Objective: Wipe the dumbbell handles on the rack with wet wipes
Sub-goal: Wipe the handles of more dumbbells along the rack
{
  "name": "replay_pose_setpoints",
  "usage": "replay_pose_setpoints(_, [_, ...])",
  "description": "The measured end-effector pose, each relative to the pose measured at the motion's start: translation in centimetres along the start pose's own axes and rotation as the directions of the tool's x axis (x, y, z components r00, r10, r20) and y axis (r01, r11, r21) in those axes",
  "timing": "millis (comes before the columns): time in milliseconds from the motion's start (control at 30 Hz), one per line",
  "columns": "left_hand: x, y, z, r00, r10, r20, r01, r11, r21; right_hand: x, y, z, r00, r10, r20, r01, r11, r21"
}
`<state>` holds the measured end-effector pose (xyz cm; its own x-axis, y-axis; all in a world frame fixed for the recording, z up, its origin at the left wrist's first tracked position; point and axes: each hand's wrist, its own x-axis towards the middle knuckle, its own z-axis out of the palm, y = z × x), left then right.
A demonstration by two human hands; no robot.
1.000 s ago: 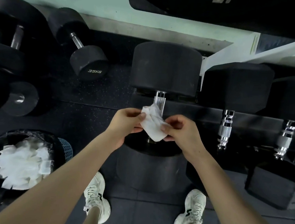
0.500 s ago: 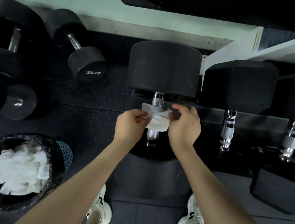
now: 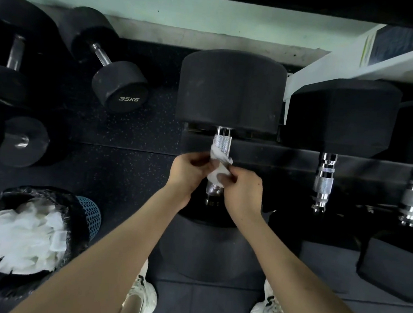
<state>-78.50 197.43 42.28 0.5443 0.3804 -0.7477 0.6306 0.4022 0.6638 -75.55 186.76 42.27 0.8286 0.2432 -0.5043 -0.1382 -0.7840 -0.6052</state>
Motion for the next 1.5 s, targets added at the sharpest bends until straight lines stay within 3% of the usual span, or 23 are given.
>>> replay_pose_setpoints(133, [0.2, 1.1, 1.2, 0.985, 0.131, -0.114, -0.131, 0.991, 0.012, 1.3, -1.2, -0.2, 0.991, -0.042, -0.124, 0.037, 0.998, -0.044])
replay_pose_setpoints(267, [1.4, 3.0, 2.4, 0.975, 0.121, -0.186, -0.149, 0.978, -0.147, 3.6, -2.6, -0.4, 0.976, 0.076, -0.206, -0.038, 0.982, 0.183])
replay_pose_setpoints(367, [1.3, 2.7, 2.7, 0.974, 0.115, -0.197, -0.147, 0.977, -0.156, 3.8, -2.7, 0.1, 0.952, 0.157, -0.264, -0.072, 0.95, 0.305])
replay_pose_setpoints(500, [1.0, 2.2, 1.9, 0.987, 0.08, -0.137, -0.095, 0.99, -0.104, 2.7, -2.8, -0.6, 0.893, 0.244, -0.378, -0.197, 0.967, 0.159])
replay_pose_setpoints(600, [1.0, 2.5, 1.1, 0.998, 0.048, -0.044, -0.053, 0.992, -0.111, 2.6, -3.3, -0.9, 0.879, 0.171, -0.445, -0.156, 0.985, 0.071])
replay_pose_setpoints(833, [1.0, 1.2, 0.7, 0.999, 0.039, -0.032, -0.043, 0.99, -0.131, 1.1, -2.3, 0.9, 0.946, -0.163, -0.281, 0.145, 0.986, -0.086])
replay_pose_setpoints(967, [0.9, 0.9, 1.0, 0.999, 0.044, -0.016, -0.046, 0.988, -0.149, 1.8, -1.4, 0.7, 0.941, -0.136, -0.309, 0.164, 0.984, 0.066])
replay_pose_setpoints(1167, [0.6, 0.9, 2.3, 0.975, 0.138, -0.171, -0.161, 0.978, -0.129, 3.3, -2.7, 1.1, 0.876, -0.007, -0.482, 0.119, 0.972, 0.202])
replay_pose_setpoints(1233, [0.9, 1.1, 2.7, 0.98, 0.093, -0.177, -0.128, 0.972, -0.195, 3.9, -3.0, 1.8, 0.861, 0.072, -0.503, 0.03, 0.981, 0.192])
replay_pose_setpoints(1300, [1.2, 1.2, 3.1, 0.985, 0.054, -0.164, -0.094, 0.964, -0.248, 4.2, -2.8, 2.3, 0.87, 0.094, -0.484, 0.033, 0.968, 0.247])
replay_pose_setpoints(1400, [1.8, 1.2, 3.0, 0.98, 0.093, -0.175, -0.127, 0.973, -0.192, 4.4, -2.1, 1.8, 0.903, 0.033, -0.428, 0.095, 0.957, 0.275])
replay_pose_setpoints(1500, [1.8, 1.0, 1.9, 0.97, 0.189, -0.155, -0.193, 0.981, -0.009, 3.8, -1.0, 1.0, 0.91, -0.153, -0.386, 0.196, 0.978, 0.074])
